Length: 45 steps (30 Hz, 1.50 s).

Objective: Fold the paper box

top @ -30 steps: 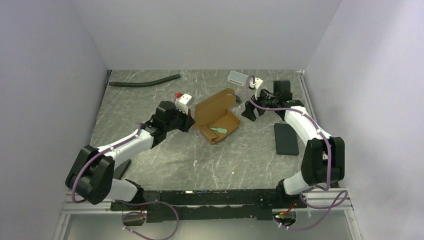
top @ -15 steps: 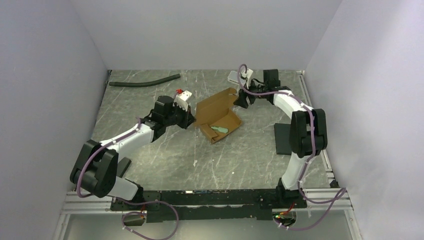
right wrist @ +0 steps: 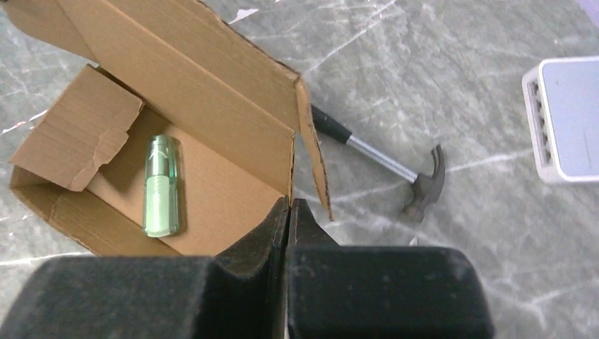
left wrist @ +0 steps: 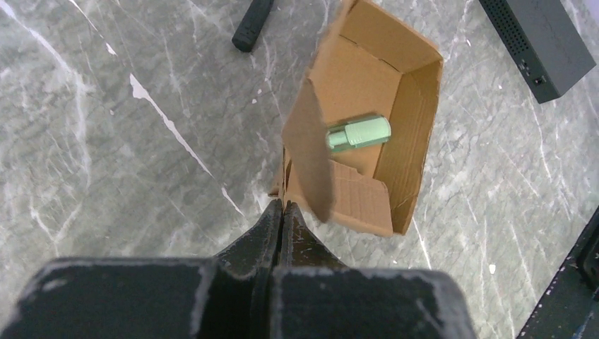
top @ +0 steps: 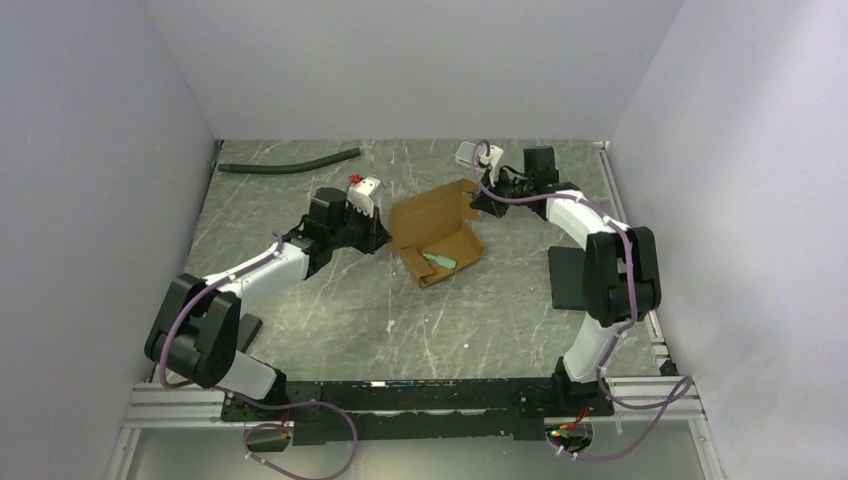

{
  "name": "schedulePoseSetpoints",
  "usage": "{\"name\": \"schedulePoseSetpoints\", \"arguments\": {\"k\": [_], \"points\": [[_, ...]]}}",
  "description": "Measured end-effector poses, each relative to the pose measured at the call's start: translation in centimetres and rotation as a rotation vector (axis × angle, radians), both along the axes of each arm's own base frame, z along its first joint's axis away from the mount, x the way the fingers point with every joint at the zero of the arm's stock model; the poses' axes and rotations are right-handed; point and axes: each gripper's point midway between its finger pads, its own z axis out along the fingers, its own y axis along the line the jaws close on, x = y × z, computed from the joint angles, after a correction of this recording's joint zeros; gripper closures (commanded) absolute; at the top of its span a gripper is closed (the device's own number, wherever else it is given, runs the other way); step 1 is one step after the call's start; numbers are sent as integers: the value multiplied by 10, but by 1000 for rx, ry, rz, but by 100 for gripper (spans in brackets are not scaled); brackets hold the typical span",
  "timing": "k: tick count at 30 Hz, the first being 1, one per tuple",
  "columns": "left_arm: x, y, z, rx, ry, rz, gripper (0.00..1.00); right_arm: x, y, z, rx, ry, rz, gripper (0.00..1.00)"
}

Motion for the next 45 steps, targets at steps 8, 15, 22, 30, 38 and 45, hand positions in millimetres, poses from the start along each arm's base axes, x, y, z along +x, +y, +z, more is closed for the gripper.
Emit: {"name": "schedulePoseSetpoints", "arguments": {"k": [8, 15, 22, 30, 38, 45], "points": [[-1, -2, -7, -65, 126, 90, 45, -18, -10, 23, -12, -65, -84, 100], [-11, 30, 12, -123, 113, 315, 19, -26, -17, 12, -12, -45, -166, 100], [-26, 35, 33, -253, 159, 442, 15, -31, -20, 0, 0, 5, -239, 100], [-68, -12, -23, -30, 369, 515, 24, -29, -15, 5, 12, -5, -258, 100], [-50, -25, -55, 137, 400, 638, 42, -28, -15, 6, 14, -6, -260, 100], [-30, -30, -77, 242, 404, 697, 50, -29, -17, 3, 8, -1, -267, 100]]}}
